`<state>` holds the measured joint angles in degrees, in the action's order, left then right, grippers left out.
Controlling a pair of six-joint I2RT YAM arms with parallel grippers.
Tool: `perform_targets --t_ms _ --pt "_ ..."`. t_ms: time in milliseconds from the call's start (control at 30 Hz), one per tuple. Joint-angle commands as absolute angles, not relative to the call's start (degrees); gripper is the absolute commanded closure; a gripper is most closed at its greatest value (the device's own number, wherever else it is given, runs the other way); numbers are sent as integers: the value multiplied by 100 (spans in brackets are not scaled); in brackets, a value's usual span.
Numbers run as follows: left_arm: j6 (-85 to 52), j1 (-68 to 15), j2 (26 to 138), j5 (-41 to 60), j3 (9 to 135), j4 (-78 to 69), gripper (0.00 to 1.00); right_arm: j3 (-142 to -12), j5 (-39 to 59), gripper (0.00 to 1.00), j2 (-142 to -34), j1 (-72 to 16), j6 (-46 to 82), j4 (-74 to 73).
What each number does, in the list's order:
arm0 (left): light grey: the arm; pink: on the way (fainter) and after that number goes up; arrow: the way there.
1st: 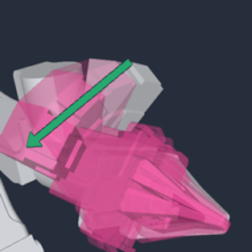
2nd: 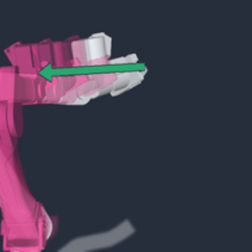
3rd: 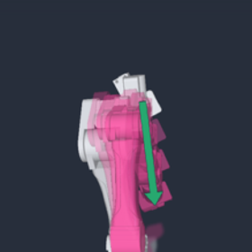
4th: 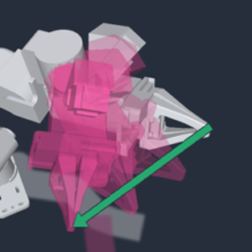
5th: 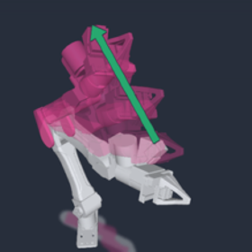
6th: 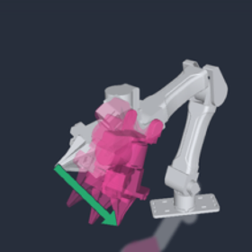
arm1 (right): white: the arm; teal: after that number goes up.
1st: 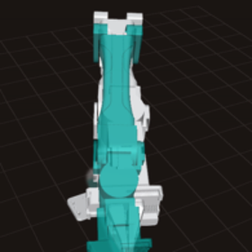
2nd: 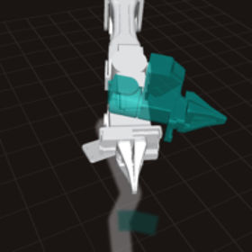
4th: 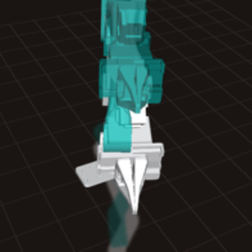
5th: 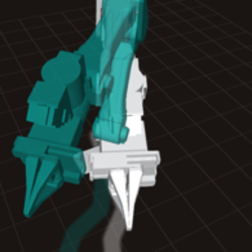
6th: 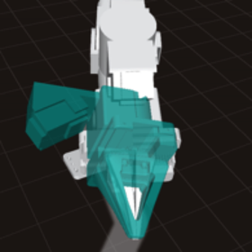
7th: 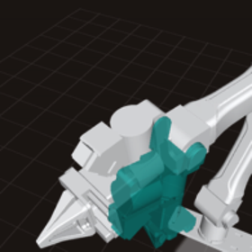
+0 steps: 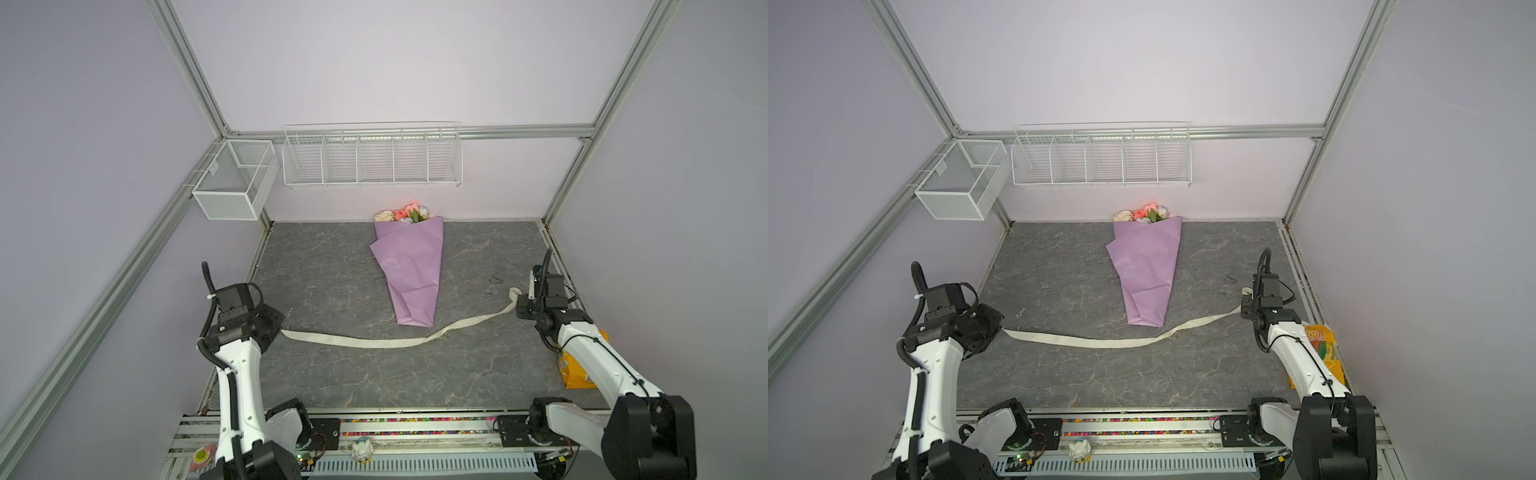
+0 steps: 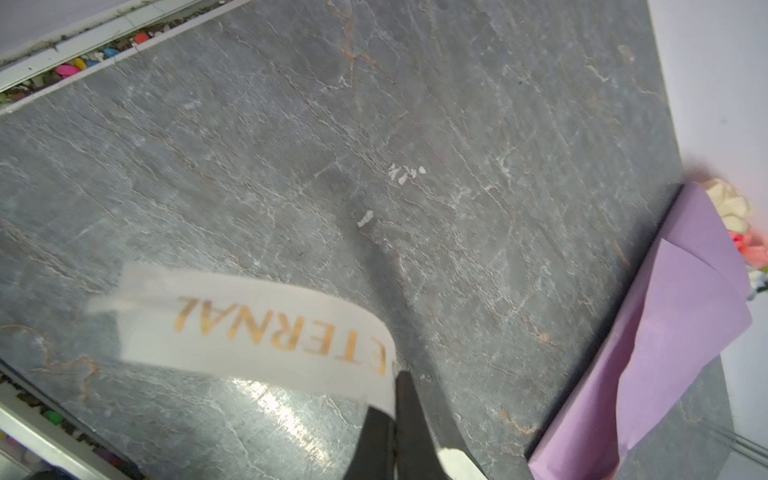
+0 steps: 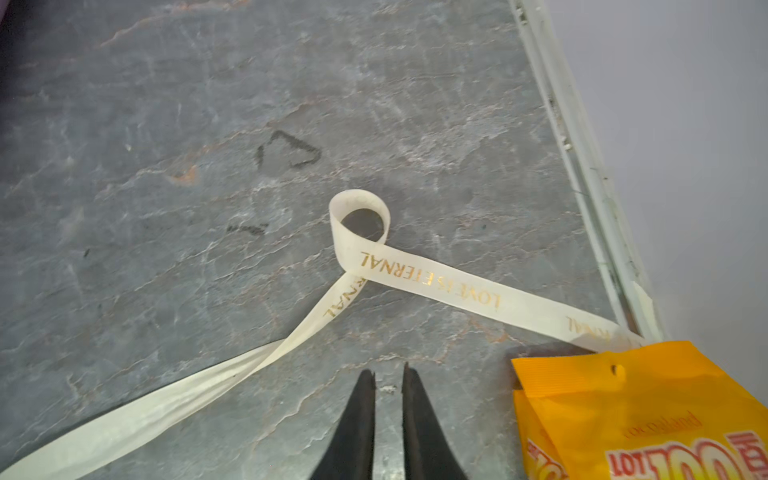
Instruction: Tie the bouquet of fake flowers
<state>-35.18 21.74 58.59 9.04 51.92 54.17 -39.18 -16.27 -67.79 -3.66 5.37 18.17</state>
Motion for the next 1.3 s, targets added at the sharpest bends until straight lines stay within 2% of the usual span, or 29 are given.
perform_targets --t_ms 0,233,500,600,667,700,767,800,833,867,900,933,1000,1100,1200,1267 --pt "-3320 2361 6285 669 5691 5536 100 -4070 -2206 83 -7119 -747 479 1959" --pt "-3377 3408 6909 184 6020 5203 100 -4320 -3514 81 -7487 -839 685 2437" --pt "-3674 3488 7165 -547 6328 4958 100 -4184 -4049 78 -7391 -835 824 2422" --pt "-3360 3482 7129 60 6162 4542 100 -4042 -4381 77 -7242 -818 759 2310" --pt "-3377 3486 7135 90 6070 4501 100 -3995 -4365 77 -7098 -750 741 2226" --pt "-3326 3485 7121 146 6020 4462 93 -3986 -4205 76 -7024 -723 743 2219" --pt "-3322 3476 7094 323 5921 4421 67 -4049 -3957 73 -6913 -695 897 2331" --pt "-3323 3458 7073 376 5898 4404 56 -4082 -4008 64 -6855 -682 1077 2423" --pt "-3309 3414 7068 342 5902 4428 46 -4123 -4132 44 -6818 -660 1262 2525" --pt "-3258 3352 7098 197 5962 4543 27 -4191 -4374 26 -6774 -636 1564 2700" --pt "-3234 3274 7145 76 6041 4678 12 -4290 -4544 21 -6744 -602 1860 2899" --pt "-3188 3213 7186 23 6127 4785 10 -4395 -4453 20 -6713 -565 1964 3038" --pt "-3022 2943 7241 7 6285 4947 9 -4623 -3600 19 -6615 -470 1935 3184" --pt "-2858 2389 7198 42 6384 5074 9 -4797 -1485 19 -6582 -447 1936 3047" --pt "-2890 1790 6998 618 6150 4910 15 -4752 483 20 -6688 -492 2258 2603" --pt "-2867 1265 6840 1134 5888 4673 17 -4676 996 21 -6848 -602 2481 2422"
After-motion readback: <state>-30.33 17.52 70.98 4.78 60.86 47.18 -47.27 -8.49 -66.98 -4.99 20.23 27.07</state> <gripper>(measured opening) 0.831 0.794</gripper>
